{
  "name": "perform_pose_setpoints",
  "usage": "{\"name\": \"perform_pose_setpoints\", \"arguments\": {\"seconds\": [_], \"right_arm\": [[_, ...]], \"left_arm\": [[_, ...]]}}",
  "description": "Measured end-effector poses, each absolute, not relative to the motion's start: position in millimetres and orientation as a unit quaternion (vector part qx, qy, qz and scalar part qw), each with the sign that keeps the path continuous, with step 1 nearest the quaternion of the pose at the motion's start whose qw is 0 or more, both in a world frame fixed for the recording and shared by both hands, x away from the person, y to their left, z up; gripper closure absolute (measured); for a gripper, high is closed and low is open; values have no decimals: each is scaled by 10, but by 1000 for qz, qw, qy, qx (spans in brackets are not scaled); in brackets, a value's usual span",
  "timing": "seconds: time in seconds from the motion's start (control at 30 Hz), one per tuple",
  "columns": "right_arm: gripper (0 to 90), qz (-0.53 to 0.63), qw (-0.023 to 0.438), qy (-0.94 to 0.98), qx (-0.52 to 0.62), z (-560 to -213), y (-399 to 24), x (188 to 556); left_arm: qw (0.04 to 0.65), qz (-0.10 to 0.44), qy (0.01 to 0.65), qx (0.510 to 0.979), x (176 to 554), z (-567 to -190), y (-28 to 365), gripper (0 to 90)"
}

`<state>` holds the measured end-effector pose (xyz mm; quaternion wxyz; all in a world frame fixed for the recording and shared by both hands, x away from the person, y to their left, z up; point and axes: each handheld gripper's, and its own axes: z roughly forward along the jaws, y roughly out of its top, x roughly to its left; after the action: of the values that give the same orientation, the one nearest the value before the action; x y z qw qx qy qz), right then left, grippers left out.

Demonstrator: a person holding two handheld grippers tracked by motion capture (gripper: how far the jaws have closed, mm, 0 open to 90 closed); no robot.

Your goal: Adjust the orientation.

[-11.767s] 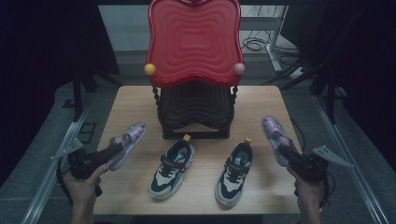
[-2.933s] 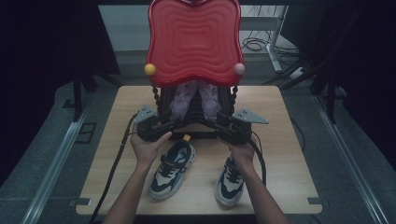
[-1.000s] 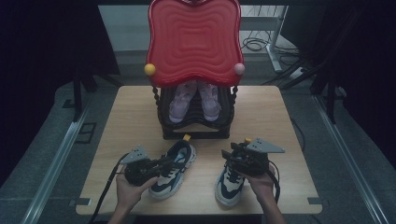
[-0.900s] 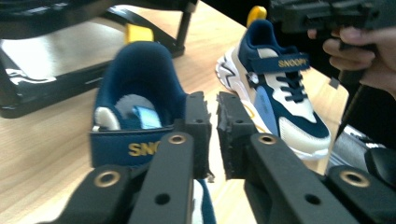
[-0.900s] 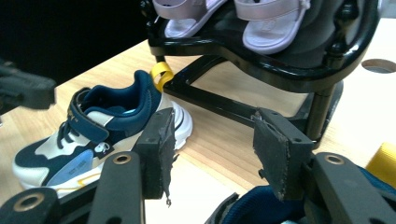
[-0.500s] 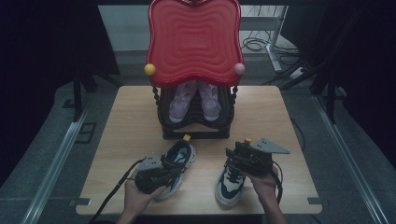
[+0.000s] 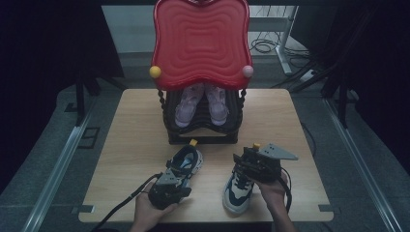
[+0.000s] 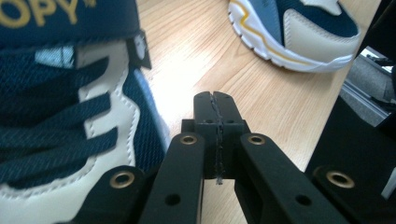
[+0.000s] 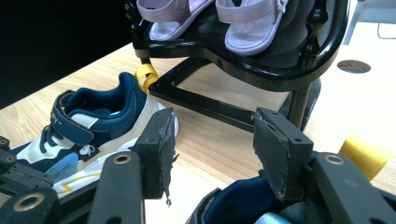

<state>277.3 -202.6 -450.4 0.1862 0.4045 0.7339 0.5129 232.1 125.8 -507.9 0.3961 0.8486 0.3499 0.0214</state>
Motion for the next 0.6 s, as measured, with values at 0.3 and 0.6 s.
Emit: {"name": "perform_pose_setpoints", "arguments": {"seconds": [0.3,0.6], "right_arm": [[490,511,187,733,408,-4522,-2045,2783],[489,528,161,726,411,-4521,-2056,2788]], "left_arm": [[385,18,361,849,2346,-5123,1309,900],[386,8,364,848,2386,-5105,1414,900]]}}
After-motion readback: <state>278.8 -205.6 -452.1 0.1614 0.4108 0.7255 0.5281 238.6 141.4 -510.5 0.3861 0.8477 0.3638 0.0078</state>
